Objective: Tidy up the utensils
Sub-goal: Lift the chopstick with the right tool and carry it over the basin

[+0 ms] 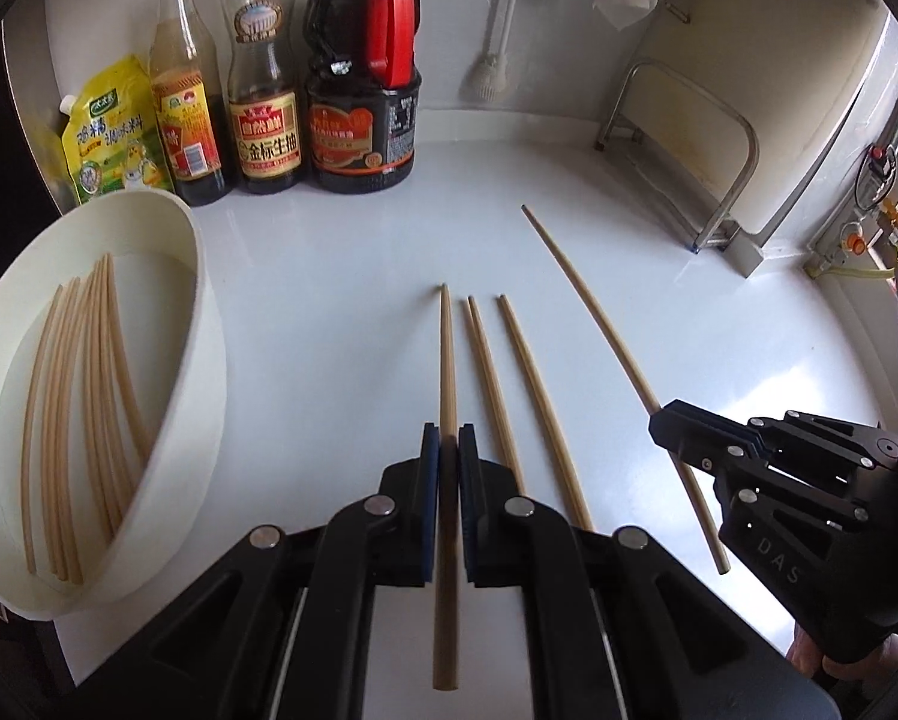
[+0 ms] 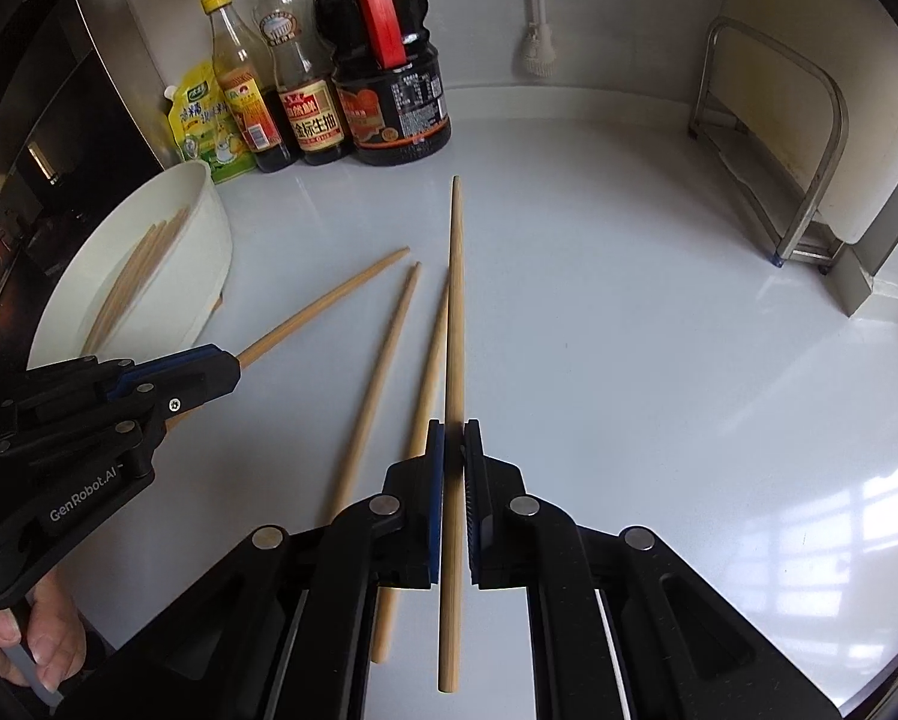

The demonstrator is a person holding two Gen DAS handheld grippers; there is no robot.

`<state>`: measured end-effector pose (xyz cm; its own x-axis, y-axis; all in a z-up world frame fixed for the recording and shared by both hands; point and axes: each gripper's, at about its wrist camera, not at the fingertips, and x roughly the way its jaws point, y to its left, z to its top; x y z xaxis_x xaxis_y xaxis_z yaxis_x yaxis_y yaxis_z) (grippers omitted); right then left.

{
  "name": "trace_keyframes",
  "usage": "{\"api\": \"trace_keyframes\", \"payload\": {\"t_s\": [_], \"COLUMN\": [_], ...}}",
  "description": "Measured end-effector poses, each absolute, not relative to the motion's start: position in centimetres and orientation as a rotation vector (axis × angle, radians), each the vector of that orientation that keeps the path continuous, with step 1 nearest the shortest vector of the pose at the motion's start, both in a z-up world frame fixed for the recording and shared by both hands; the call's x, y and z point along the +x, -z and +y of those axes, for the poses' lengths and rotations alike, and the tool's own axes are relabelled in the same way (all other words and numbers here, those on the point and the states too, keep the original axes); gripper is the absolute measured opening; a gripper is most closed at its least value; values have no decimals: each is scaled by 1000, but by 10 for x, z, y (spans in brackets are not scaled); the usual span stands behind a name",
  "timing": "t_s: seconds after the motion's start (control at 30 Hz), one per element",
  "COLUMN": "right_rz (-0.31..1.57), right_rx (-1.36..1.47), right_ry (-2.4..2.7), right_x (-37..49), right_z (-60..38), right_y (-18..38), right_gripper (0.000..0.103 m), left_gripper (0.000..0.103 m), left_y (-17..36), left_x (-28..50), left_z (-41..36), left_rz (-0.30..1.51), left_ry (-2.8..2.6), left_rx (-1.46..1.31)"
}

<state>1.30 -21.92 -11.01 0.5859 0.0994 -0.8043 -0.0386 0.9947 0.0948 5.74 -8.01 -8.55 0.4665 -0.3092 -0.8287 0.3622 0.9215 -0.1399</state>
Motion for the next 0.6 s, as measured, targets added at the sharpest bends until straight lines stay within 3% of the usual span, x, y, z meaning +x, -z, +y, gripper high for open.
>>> {"api": "trace_keyframes", "payload": {"t_s": [0.6], "right_rz": [777], "right_rx": [77], "right_ry": [-163], "right_x": [48], "right_z": [-150], "right_y": [24], "right_gripper": [6], "left_gripper": [7], "left_y": [-51], "left_x": [86], "left_z": [0], "left_rz": [723], "left_ry": [449], "left_rx": [-26]}}
